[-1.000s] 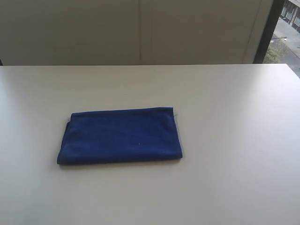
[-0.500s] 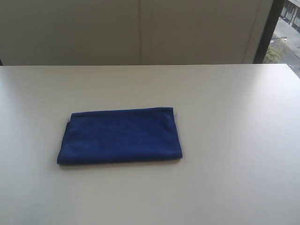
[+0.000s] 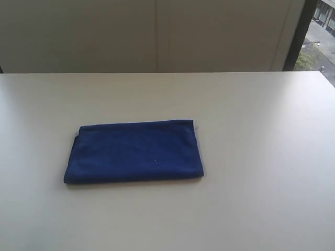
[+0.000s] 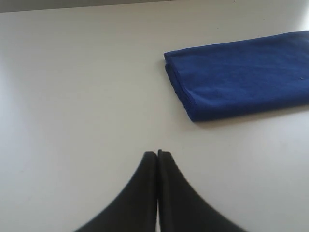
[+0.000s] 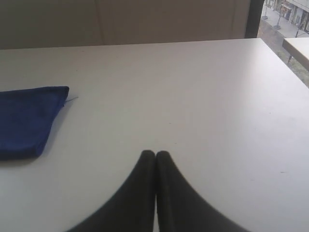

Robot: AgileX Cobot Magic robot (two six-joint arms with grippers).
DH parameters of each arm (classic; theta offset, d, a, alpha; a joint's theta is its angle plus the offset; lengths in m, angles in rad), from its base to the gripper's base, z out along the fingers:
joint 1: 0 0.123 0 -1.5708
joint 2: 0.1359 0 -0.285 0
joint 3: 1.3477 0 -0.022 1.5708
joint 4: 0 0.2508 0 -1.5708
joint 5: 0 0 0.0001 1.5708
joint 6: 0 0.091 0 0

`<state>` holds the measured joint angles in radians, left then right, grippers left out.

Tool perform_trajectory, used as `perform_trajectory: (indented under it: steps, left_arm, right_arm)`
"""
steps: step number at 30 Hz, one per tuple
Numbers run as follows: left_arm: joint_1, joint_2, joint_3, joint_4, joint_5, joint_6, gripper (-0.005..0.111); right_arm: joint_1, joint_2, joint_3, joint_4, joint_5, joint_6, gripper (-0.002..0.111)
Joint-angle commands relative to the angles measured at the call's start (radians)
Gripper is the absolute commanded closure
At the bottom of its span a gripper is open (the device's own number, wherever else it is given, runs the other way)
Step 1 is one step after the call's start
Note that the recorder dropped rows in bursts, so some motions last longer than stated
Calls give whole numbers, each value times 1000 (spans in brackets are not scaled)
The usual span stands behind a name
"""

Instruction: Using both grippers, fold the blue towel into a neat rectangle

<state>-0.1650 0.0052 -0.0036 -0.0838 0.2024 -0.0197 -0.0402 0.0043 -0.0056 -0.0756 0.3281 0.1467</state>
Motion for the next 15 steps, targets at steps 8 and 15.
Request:
perform_trajectory:
  steps: [8,15]
  left_arm:
    - [2,-5,4,-4,0,-4,107]
    - [2,-5,4,-4,0,-4,107]
  right_arm:
    - [23,-4,6,-5,-16,-13,108]
    - [23,-4,6,-5,-15,-13,108]
